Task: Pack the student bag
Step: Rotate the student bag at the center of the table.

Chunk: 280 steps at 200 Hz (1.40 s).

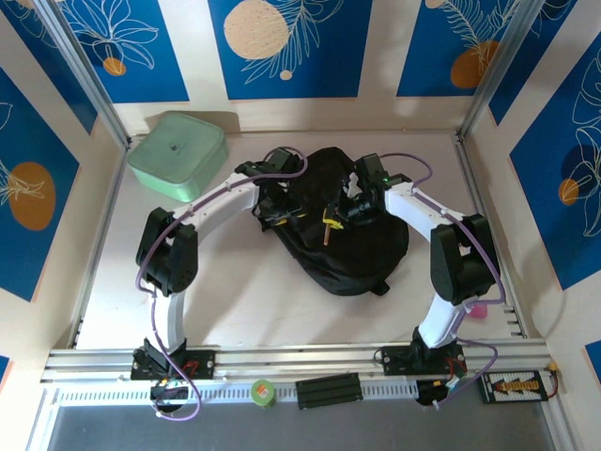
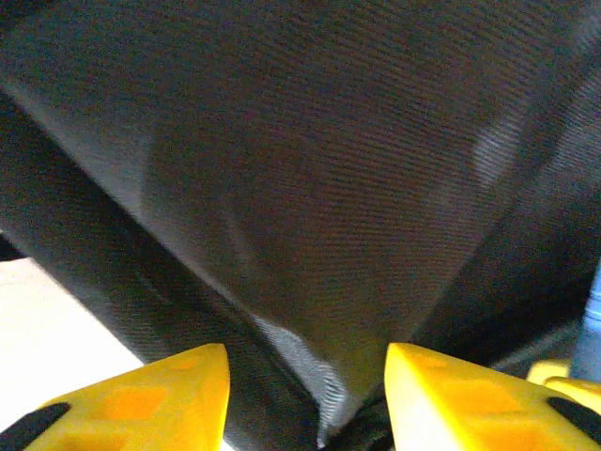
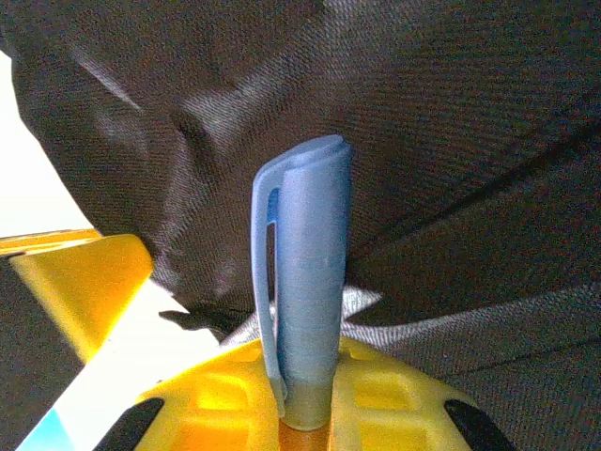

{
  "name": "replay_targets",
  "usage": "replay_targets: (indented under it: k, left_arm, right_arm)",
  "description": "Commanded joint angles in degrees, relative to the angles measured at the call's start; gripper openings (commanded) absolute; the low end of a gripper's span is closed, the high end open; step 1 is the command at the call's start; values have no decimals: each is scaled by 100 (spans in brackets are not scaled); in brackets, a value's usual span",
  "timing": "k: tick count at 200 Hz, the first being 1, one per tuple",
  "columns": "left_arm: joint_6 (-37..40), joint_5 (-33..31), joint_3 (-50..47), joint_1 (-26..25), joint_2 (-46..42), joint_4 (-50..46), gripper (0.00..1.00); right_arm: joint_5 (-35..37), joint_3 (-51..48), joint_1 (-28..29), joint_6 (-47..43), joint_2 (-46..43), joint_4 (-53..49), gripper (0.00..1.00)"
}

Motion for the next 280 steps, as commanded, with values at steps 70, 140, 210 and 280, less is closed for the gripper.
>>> replay_targets:
  k: [70, 140, 210, 280]
  left_arm:
    - [-291, 333, -103, -35, -79, 513, 0]
    - [-528, 901, -964, -7, -756, 1224, 0]
    - [-760, 1025, -2534, -113, -1876, 1680, 3]
    - [2541, -115, -460, -142, -1592, -547, 53]
  right_arm:
    - [333, -673, -41, -346, -199, -652, 9]
    - [498, -456, -228, -441, 290, -406, 9]
    - [593, 239, -257, -1497, 695, -361, 9]
    - [279, -283, -463, -1609, 224, -137, 9]
